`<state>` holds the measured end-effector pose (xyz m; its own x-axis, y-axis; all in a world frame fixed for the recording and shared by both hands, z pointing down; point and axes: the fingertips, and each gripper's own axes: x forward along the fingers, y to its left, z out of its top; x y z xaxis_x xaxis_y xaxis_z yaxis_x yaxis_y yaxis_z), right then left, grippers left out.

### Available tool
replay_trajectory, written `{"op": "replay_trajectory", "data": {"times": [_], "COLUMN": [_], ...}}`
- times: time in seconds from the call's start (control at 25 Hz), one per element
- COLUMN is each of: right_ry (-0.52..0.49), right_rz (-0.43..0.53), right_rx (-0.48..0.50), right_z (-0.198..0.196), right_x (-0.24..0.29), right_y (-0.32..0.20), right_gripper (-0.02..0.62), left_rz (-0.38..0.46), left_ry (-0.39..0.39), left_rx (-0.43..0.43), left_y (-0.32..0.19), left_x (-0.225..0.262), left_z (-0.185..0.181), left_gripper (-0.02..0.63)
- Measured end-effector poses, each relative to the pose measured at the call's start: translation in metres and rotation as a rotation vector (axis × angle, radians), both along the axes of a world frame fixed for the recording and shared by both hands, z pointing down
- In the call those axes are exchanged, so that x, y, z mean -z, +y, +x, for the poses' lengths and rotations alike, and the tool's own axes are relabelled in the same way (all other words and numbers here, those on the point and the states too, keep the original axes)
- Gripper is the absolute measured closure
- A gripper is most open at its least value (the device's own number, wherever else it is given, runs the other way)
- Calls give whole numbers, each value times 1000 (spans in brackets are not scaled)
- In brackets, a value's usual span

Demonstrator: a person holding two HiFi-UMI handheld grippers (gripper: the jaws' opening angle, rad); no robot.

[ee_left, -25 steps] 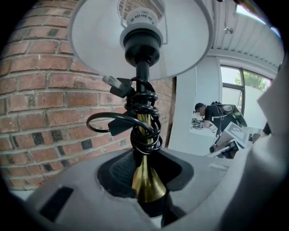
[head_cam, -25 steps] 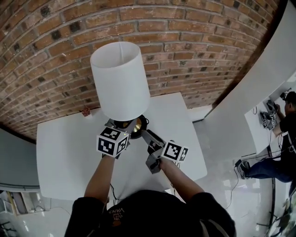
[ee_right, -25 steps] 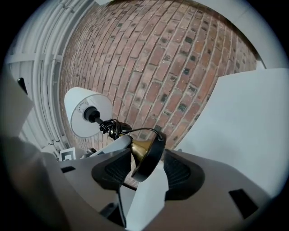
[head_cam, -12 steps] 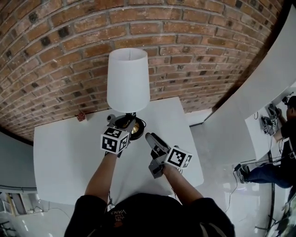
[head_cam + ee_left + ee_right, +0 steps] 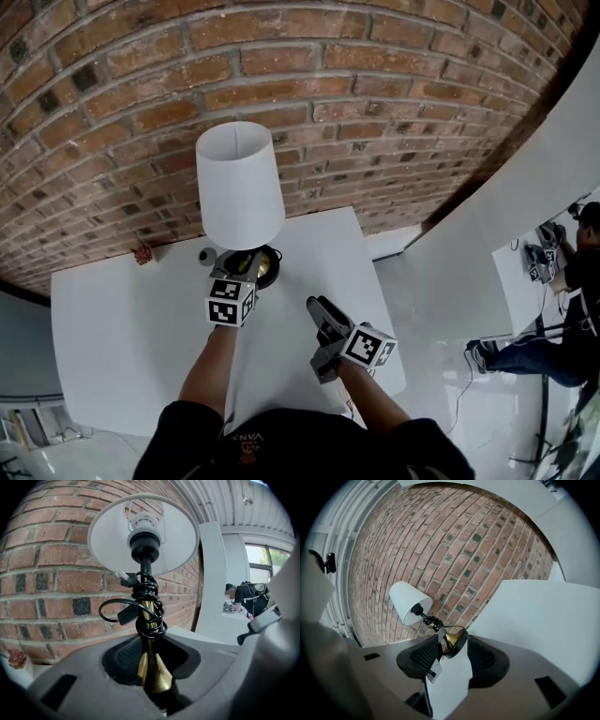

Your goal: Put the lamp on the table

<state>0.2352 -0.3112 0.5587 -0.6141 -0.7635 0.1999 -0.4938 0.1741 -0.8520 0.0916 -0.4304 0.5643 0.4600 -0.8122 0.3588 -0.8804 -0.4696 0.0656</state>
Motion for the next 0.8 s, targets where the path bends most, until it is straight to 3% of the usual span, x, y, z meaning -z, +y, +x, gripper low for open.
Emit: {"op": "replay_trajectory", "data": {"times": [0.48, 0.8], "right_ry": [25, 116], "right_rz": [-64, -53], "right_rx": [28, 16], "right_z": [-16, -5], "right_x": [-34, -45], "right_y": [-23, -36], "right_gripper": [425, 428], "left_rz": [60, 99], "left_ry": [-9, -6], "left_rx": [10, 3], "left_y": [-28, -34], "left_x": [-34, -48], "left_z": [-13, -15], "left_gripper": [503, 505]}}
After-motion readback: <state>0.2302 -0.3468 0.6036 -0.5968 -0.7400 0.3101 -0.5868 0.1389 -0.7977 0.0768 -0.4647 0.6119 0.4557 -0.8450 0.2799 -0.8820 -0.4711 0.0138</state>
